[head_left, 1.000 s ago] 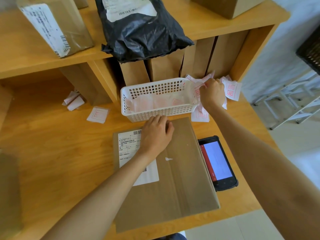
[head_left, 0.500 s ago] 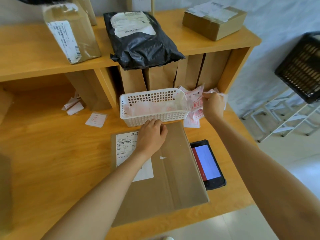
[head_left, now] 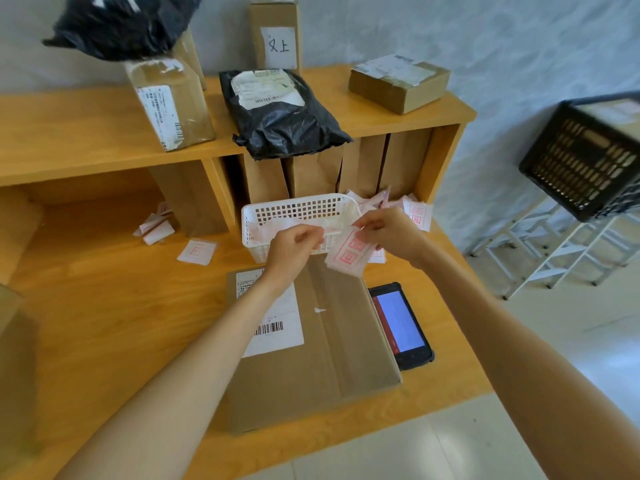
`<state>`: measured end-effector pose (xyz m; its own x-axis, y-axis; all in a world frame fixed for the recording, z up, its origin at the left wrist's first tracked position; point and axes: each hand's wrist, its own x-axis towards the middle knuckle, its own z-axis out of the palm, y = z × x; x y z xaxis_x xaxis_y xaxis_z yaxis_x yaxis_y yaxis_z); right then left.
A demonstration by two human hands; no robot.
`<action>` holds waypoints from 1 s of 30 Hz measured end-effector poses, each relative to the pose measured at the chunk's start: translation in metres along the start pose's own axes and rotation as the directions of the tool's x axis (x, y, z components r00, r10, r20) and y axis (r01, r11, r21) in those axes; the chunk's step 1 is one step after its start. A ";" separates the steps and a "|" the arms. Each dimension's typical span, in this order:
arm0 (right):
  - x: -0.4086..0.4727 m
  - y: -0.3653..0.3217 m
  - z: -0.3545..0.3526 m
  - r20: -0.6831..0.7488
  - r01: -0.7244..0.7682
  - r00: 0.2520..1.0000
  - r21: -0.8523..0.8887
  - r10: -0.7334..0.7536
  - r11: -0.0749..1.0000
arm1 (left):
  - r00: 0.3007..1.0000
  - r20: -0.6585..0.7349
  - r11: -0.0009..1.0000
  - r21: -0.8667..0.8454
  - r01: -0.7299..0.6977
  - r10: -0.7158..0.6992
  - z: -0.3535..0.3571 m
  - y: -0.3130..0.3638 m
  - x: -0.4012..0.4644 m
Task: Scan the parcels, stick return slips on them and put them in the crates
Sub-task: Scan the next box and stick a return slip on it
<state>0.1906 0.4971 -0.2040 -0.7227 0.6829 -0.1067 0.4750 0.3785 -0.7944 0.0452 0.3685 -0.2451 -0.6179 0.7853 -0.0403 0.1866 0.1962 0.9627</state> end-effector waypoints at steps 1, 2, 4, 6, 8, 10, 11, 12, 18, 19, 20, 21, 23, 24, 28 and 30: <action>-0.006 -0.003 0.003 0.048 0.026 0.999 -0.028 -0.024 0.999 | 0.998 0.038 0.997 -0.064 0.051 -0.049 -0.004 0.007 -0.003; -0.011 -0.005 0.007 0.079 0.050 0.996 -0.054 -0.046 0.997 | 0.992 0.085 0.989 -0.105 0.105 -0.096 -0.008 0.012 -0.008; -0.020 -0.009 0.013 0.111 0.095 0.990 -0.095 -0.084 0.991 | 0.967 0.191 0.968 -0.150 0.201 -0.171 -0.015 0.019 -0.017; -0.026 -0.013 0.017 0.134 0.132 0.984 -0.097 -0.119 0.986 | 0.937 0.278 0.948 -0.174 0.267 -0.213 -0.020 0.020 -0.026; -0.031 -0.017 0.022 0.147 0.164 0.978 -0.095 -0.149 0.982 | 0.920 0.319 0.944 -0.160 0.290 -0.228 -0.024 0.018 -0.034; -0.033 -0.019 0.026 0.146 0.182 0.976 -0.114 -0.165 0.977 | 0.914 0.331 0.942 -0.151 0.299 -0.237 -0.029 0.016 -0.041; -0.034 -0.020 0.027 0.143 0.188 0.975 -0.130 -0.170 0.973 | 0.912 0.330 0.938 -0.163 0.307 -0.241 -0.031 0.015 -0.044; -0.035 -0.021 0.029 0.140 0.194 0.975 -0.142 -0.174 0.971 | 0.913 0.327 0.933 -0.176 0.313 -0.244 -0.033 0.015 -0.047; -0.033 -0.018 0.044 0.137 0.189 0.976 -0.140 -0.170 0.972 | 0.930 0.303 0.947 -0.173 0.269 -0.209 -0.040 0.012 -0.058; -0.033 -0.016 0.047 0.136 0.184 0.977 -0.143 -0.164 0.972 | 0.932 0.300 0.947 -0.178 0.266 -0.205 -0.040 0.012 -0.060; -0.034 -0.017 0.048 0.136 0.179 0.978 -0.146 -0.159 0.973 | 0.934 0.295 0.946 -0.188 0.265 -0.203 -0.040 0.013 -0.062; -0.035 -0.017 0.050 0.135 0.178 0.978 -0.149 -0.158 0.973 | 0.936 0.288 0.943 -0.201 0.266 -0.202 -0.040 0.013 -0.063; -0.037 -0.020 0.051 0.142 0.186 0.976 -0.154 -0.164 0.970 | 0.939 0.277 0.942 -0.207 0.264 -0.202 -0.041 0.013 -0.064; -0.038 -0.021 0.051 0.145 0.190 0.975 -0.158 -0.167 0.969 | 0.939 0.276 0.945 -0.194 0.263 -0.205 -0.042 0.012 -0.064; -0.040 -0.026 0.053 0.135 0.190 0.977 -0.176 -0.168 0.966 | 0.936 0.281 0.952 -0.155 0.264 -0.213 -0.044 0.010 -0.066; -0.041 -0.027 0.056 0.123 0.192 0.977 -0.177 -0.172 0.965 | 0.937 0.283 0.955 -0.154 0.255 -0.205 -0.044 0.009 -0.067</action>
<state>0.1793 0.4242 -0.2118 -0.8498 0.5256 -0.0406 0.4083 0.6074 -0.6814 0.0547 0.2920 -0.2216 -0.4008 0.8618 -0.3110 -0.0971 0.2976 0.9497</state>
